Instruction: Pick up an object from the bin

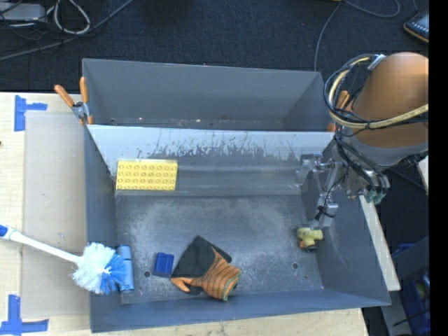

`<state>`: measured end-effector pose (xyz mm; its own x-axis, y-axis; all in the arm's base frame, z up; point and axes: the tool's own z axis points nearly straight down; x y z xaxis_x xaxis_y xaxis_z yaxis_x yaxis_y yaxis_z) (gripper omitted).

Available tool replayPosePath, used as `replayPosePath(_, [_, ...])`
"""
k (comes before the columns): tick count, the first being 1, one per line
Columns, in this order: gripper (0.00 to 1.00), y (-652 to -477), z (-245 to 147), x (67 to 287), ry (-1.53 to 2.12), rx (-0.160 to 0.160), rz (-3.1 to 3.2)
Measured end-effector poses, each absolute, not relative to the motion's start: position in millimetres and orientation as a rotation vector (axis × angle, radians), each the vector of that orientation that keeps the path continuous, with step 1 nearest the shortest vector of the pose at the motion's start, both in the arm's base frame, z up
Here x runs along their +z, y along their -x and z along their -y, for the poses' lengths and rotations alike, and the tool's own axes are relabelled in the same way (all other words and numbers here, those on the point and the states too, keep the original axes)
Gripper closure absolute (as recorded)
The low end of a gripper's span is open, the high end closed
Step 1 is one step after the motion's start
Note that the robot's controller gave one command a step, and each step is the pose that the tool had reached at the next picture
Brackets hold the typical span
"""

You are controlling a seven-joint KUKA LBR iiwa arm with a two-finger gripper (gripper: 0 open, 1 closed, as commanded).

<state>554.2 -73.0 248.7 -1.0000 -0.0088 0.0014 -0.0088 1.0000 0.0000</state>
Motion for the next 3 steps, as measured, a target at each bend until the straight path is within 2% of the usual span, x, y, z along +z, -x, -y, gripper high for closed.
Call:
replayPosePath(1, [0.0,-554.2,73.1,248.7,-0.014,0.0,3.14])
replayPosePath(2, [0.0,-565.4,138.2,235.8,0.001,-0.001,3.143])
replayPosePath(3, [0.0,-561.0,166.4,233.0,0.014,0.0,3.142])
